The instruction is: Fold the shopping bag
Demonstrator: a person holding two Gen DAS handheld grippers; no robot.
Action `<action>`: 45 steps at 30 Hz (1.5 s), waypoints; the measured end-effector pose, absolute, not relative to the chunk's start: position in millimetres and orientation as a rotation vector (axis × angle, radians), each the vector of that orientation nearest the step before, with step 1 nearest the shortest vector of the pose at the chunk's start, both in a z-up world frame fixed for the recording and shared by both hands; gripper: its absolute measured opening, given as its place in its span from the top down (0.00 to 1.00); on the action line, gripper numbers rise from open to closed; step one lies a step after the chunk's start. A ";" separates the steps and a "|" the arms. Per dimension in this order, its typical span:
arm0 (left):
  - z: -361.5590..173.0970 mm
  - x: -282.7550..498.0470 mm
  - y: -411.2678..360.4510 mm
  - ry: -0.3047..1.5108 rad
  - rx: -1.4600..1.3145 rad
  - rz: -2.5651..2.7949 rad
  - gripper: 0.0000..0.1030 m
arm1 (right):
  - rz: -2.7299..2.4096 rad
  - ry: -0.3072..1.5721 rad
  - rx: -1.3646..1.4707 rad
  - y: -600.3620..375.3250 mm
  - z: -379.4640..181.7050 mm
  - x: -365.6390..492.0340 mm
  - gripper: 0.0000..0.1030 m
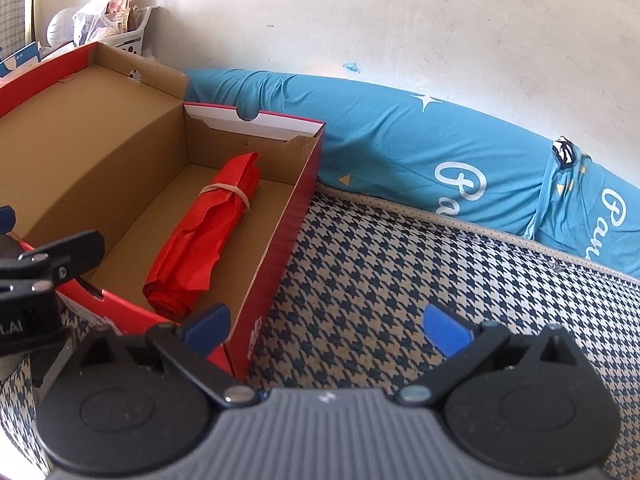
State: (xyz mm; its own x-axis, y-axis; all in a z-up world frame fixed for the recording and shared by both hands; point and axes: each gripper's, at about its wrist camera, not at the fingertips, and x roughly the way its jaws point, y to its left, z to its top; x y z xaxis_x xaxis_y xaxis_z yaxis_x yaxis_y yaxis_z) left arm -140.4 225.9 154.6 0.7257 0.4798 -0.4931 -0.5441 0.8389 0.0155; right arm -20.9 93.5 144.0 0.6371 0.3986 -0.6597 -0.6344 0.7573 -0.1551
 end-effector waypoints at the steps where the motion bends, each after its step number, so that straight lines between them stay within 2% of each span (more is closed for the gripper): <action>1: 154.5 -139.5 228.1 0.521 -0.153 0.566 0.00 | 0.605 0.644 -0.396 93.4 143.9 -20.7 0.00; 14: 155.0 -133.1 239.0 0.584 -0.195 0.464 0.00 | 0.606 0.632 -0.389 94.1 146.4 -22.2 0.00; 21: 154.6 -124.4 227.5 0.611 -0.070 0.537 0.00 | 0.586 0.655 -0.378 94.0 146.1 -18.5 0.00; 35: 154.3 -122.7 244.4 0.626 -0.217 0.568 0.00 | 0.564 0.671 -0.354 102.5 149.3 -13.4 0.00; 45: 161.5 -119.9 241.0 0.633 -0.100 0.583 0.00 | 0.568 0.592 -0.302 97.0 159.0 -17.6 0.00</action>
